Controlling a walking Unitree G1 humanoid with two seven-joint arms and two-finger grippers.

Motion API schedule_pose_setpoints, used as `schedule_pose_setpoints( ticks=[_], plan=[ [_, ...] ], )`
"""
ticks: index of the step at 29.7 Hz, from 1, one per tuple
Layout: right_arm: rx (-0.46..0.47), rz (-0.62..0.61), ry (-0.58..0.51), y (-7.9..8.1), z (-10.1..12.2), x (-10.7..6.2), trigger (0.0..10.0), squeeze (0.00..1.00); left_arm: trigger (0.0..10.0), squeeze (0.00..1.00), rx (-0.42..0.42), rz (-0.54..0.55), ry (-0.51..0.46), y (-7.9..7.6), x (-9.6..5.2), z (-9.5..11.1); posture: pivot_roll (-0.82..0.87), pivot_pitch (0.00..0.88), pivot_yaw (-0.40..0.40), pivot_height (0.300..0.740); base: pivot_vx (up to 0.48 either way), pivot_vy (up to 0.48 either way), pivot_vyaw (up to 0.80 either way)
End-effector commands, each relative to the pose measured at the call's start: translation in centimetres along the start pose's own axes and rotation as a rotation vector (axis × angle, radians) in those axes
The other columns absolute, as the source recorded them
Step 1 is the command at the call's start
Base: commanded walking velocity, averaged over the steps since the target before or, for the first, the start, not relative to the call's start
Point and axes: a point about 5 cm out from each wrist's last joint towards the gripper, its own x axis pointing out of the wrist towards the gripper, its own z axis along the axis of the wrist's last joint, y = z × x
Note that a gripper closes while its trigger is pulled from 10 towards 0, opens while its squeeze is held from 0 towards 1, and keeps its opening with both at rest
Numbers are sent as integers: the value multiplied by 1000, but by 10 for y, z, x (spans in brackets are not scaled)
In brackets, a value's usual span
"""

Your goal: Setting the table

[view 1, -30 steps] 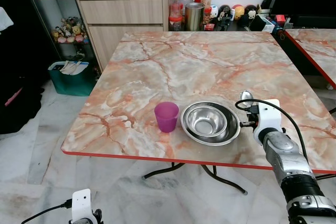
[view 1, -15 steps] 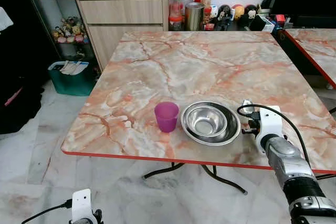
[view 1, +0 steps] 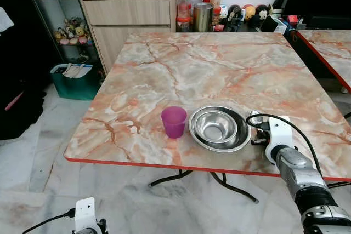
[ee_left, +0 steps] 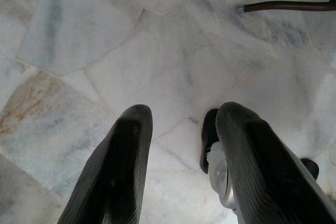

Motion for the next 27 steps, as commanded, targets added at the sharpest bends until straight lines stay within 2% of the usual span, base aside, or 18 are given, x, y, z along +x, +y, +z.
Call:
schedule_pose_setpoints(
  ticks=[1,6,8,9,10,11,20,25,26,27],
  plan=[
    [-9,12,-14,3,5,2,10000,0,10000,0,-9,-5,6,-1,0,2,29,0,37,740,0,0,0],
    [-10,19,-17,5,6,3,10000,0,10000,0,-10,-5,4,-1,1,2,31,0,36,740,0,0,0],
    [-10,22,-18,6,6,3,10000,165,10000,0,-10,-5,3,-2,1,3,32,0,36,740,0,0,0],
    [-11,22,-19,6,6,3,10000,475,10000,0,-10,-5,3,-2,1,3,32,0,36,740,0,0,0],
    [-11,23,-20,6,6,3,10000,584,10000,0,-9,-4,3,-2,1,3,31,0,36,740,0,0,0],
    [-12,24,-20,7,6,3,10000,608,10000,0,-9,-4,3,-2,1,3,31,0,37,740,0,0,0],
    [-12,23,-18,7,4,3,10000,604,10000,0,-9,-6,3,-2,1,3,31,0,36,740,0,0,0],
    [-16,18,-33,7,8,3,10000,561,10000,0,-10,-8,1,-3,1,3,29,0,38,740,0,0,0],
    [-24,13,-52,6,11,3,10000,459,10000,0,-10,-8,0,-3,1,3,31,0,37,740,0,0,0],
    [-27,14,-67,7,14,2,10000,59,10000,0,-10,-8,0,-3,1,3,31,0,37,740,0,0,0]
  ],
)
